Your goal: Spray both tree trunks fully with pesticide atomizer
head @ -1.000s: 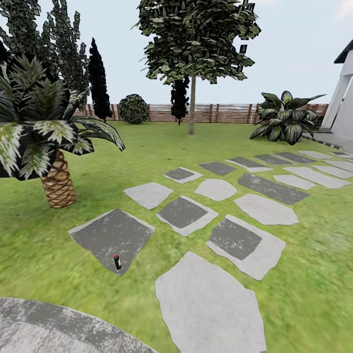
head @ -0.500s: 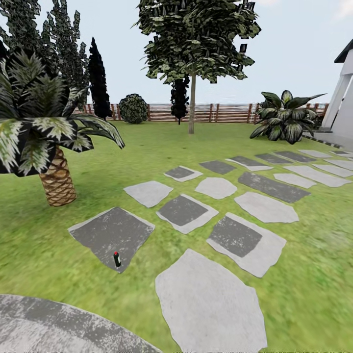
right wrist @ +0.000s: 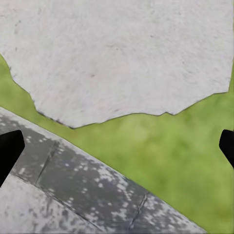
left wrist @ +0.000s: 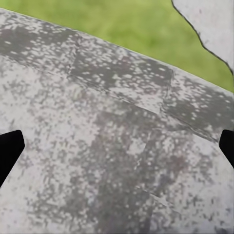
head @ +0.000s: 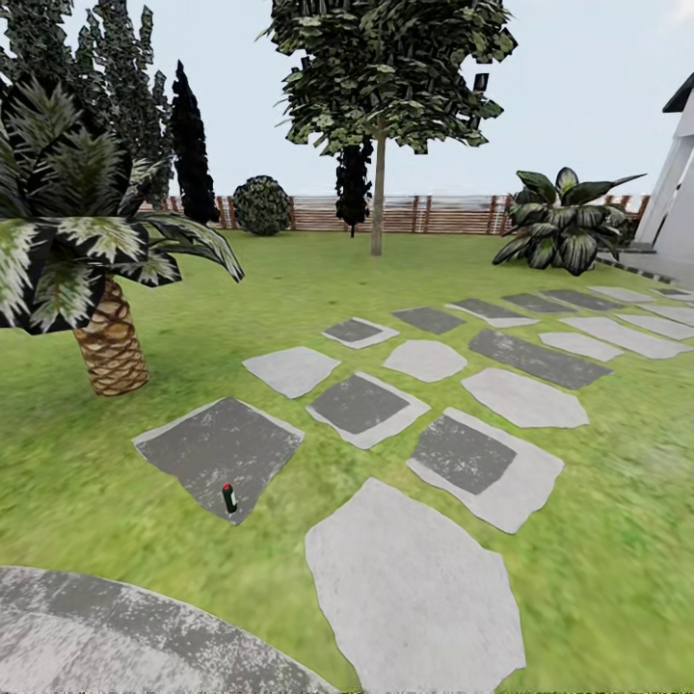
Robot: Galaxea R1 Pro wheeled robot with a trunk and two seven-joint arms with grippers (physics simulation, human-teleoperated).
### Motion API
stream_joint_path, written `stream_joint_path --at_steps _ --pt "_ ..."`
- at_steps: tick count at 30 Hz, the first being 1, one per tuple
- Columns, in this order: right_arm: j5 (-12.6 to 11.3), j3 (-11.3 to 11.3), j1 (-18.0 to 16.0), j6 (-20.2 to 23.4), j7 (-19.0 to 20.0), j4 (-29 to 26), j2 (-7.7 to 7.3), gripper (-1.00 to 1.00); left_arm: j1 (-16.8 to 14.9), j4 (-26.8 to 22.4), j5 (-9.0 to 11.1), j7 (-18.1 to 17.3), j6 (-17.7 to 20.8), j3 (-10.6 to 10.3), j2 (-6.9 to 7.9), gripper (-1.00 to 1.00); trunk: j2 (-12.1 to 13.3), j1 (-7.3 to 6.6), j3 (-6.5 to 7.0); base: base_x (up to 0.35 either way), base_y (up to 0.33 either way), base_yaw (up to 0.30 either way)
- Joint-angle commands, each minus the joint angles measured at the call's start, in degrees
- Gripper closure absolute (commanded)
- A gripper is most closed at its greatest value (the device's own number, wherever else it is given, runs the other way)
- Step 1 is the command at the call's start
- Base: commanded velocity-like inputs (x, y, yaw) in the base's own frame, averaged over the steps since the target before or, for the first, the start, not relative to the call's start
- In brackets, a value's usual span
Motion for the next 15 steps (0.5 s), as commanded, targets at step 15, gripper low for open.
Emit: stream_joint_path --at_steps 15 --pt "0.02 0.00 0.00 0.00 0.00 0.06 0.00 -1.00 0.22 0.00 -0.16 0.00 -0.04 -0.02 0.04 -1.00 -2.82 1.54 -2.65 0.000 0.000 0.000"
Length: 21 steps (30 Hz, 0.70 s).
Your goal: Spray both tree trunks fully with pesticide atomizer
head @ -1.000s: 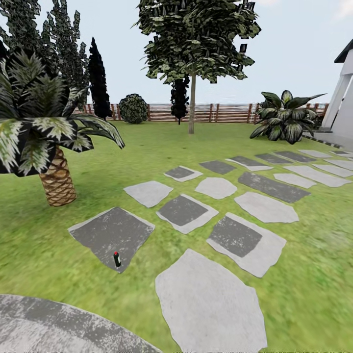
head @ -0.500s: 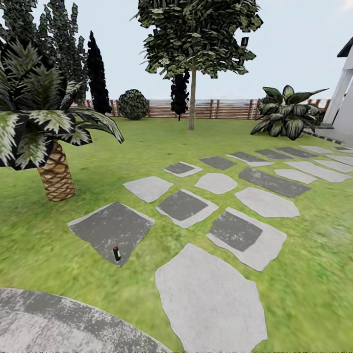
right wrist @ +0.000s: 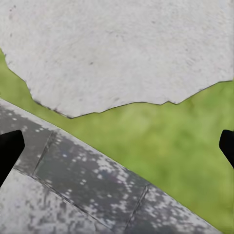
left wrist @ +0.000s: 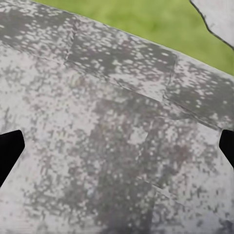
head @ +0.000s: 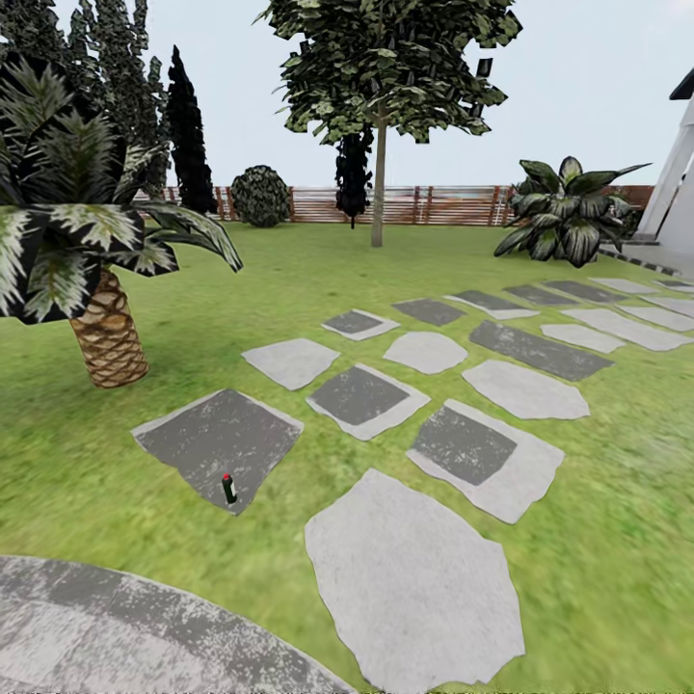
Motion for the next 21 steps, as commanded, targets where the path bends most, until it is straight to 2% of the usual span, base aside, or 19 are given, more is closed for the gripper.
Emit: stream_joint_path --at_steps 1,5,12,21 --pt "-0.01 0.00 0.00 0.00 0.00 0.00 0.00 -1.00 0.02 0.00 0.03 0.00 -0.02 0.01 0.02 -1.00 0.00 0.00 -0.10 0.000 0.000 0.000" --pt "0.03 0.00 0.00 0.00 0.02 0.00 0.00 -1.00 0.04 0.00 0.07 0.01 -0.04 0.02 0.14 -1.00 0.00 0.00 -0.46 0.000 0.093 0.000" --pt "-0.03 0.00 0.00 -0.02 0.04 -0.01 0.00 -1.00 0.05 0.00 0.04 0.02 -0.05 0.02 0.46 -1.00 0.00 0.00 -1.11 0.028 0.283 0.000" --pt "-0.03 0.00 0.00 -0.09 0.00 -0.01 0.00 -1.00 0.04 0.00 -0.08 0.00 -0.05 0.02 0.55 -1.00 0.00 0.00 -1.94 0.220 0.262 0.000"
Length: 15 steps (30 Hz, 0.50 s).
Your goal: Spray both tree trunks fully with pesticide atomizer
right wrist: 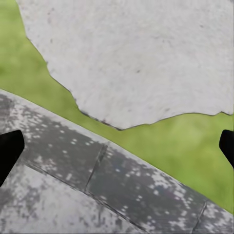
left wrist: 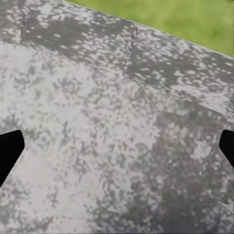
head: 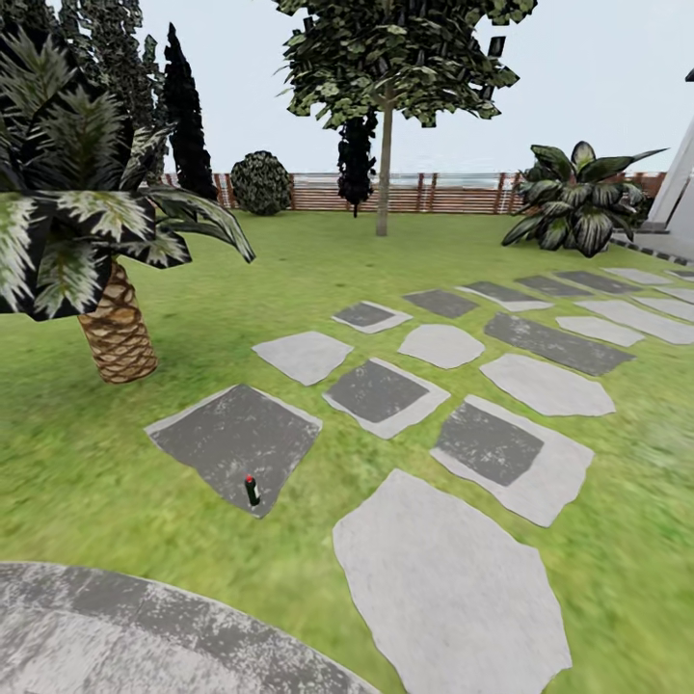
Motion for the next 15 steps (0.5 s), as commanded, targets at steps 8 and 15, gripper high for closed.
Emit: stream_joint_path --at_steps 8,15 --pt "0.01 0.00 0.00 -0.90 0.08 -0.01 -0.02 -1.00 0.01 0.00 -0.02 0.00 0.00 0.00 0.02 -1.00 0.00 0.00 -0.48 0.299 0.168 0.000" --pt "0.05 0.00 0.00 -2.80 0.09 0.09 -0.01 -1.00 0.04 0.00 -0.02 0.00 0.00 0.00 0.03 -1.00 0.00 0.00 -0.50 0.309 0.148 -0.103"
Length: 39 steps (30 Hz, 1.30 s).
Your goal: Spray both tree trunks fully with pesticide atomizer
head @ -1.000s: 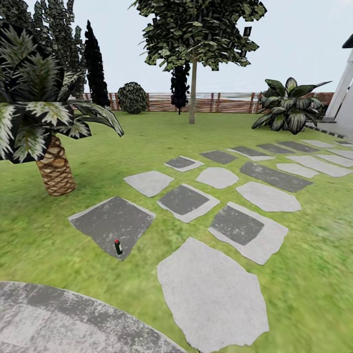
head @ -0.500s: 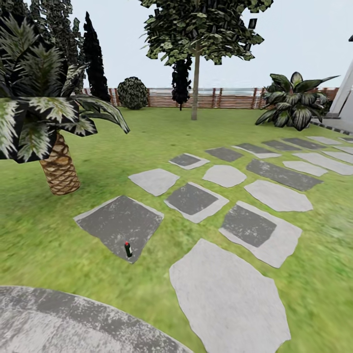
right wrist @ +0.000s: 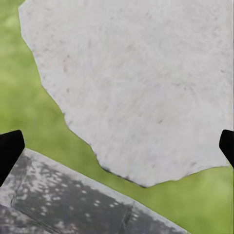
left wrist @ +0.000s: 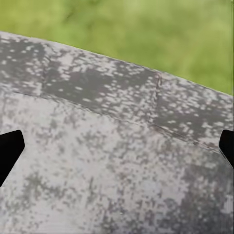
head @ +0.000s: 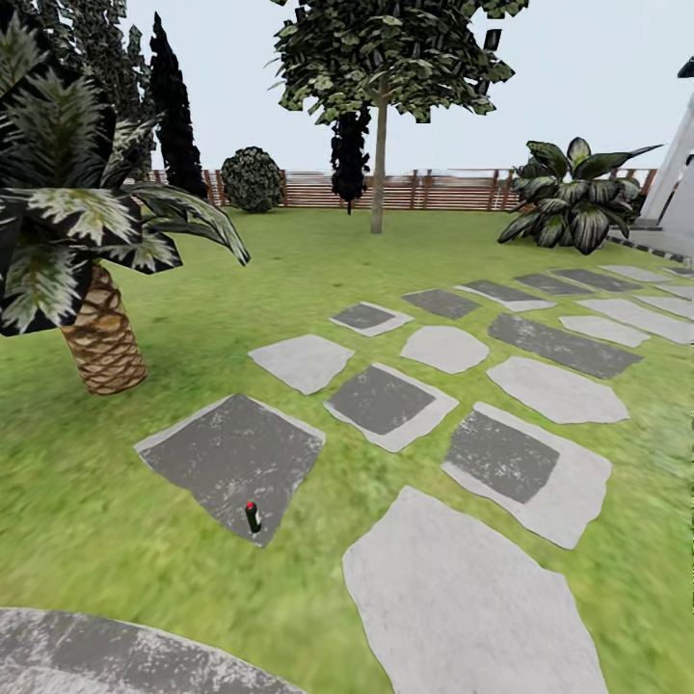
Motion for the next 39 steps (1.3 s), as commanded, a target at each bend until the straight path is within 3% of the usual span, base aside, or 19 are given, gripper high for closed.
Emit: stream_joint_path --at_steps 1,23,39 --pt "-0.02 0.00 0.00 -0.04 0.03 0.00 -0.01 -1.00 -0.02 0.00 0.00 0.00 0.00 0.00 0.00 -1.00 0.00 0.00 0.00 0.309 0.148 -0.238" --pt "-0.15 -0.09 0.00 -0.02 -0.09 -0.09 -0.23 -1.00 0.02 0.00 0.00 0.00 0.00 0.00 0.00 -1.00 0.00 0.00 0.00 0.279 0.225 -0.238" --pt "-0.15 -0.09 0.00 -0.02 -0.09 -0.08 -0.25 -1.00 0.04 0.00 0.00 -0.05 0.00 -0.08 -0.09 -1.00 0.00 0.00 0.00 0.025 0.321 -0.264"
